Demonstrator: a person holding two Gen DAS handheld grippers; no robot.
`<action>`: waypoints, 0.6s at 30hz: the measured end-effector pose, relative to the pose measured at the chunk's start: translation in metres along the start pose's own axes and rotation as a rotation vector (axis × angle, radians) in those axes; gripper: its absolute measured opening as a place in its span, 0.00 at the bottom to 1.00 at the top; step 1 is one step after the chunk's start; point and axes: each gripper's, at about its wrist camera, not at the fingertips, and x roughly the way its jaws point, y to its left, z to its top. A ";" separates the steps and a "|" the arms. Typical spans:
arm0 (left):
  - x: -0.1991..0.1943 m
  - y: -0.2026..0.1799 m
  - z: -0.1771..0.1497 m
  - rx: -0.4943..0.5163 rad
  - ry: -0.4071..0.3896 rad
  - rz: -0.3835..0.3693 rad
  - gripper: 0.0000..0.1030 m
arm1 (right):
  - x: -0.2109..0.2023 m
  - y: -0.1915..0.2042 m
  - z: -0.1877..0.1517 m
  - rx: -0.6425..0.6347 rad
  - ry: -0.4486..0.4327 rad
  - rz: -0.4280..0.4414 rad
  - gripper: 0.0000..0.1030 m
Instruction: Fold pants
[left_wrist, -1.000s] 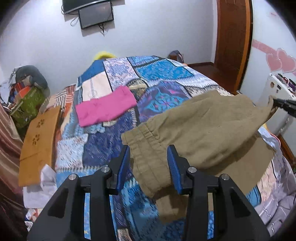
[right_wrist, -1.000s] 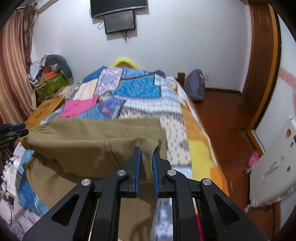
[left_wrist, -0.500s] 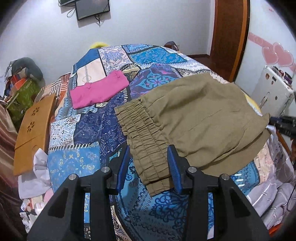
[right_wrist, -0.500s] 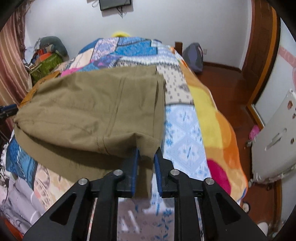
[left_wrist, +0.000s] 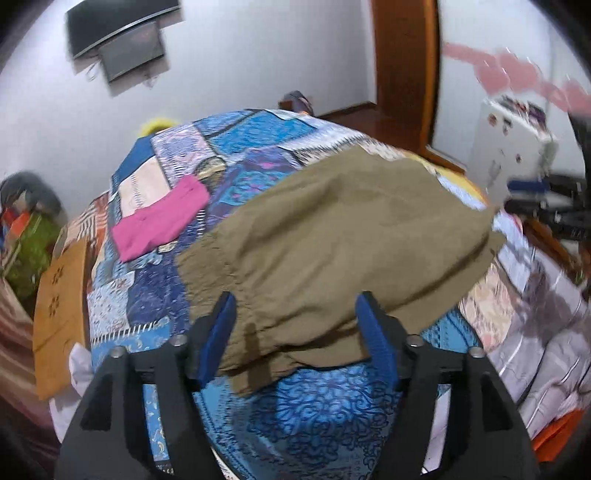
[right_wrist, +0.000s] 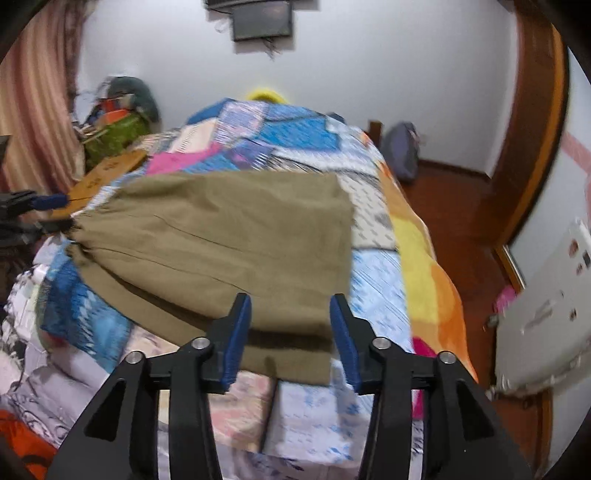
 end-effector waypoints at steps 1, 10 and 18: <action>0.003 -0.005 -0.002 0.019 0.010 0.004 0.68 | 0.003 0.006 0.003 -0.015 -0.001 0.014 0.50; 0.029 -0.025 -0.007 0.111 0.050 0.004 0.77 | 0.040 0.059 0.003 -0.138 0.041 0.121 0.57; 0.031 -0.009 0.014 0.034 0.038 -0.043 0.77 | 0.062 0.077 0.001 -0.204 0.058 0.118 0.57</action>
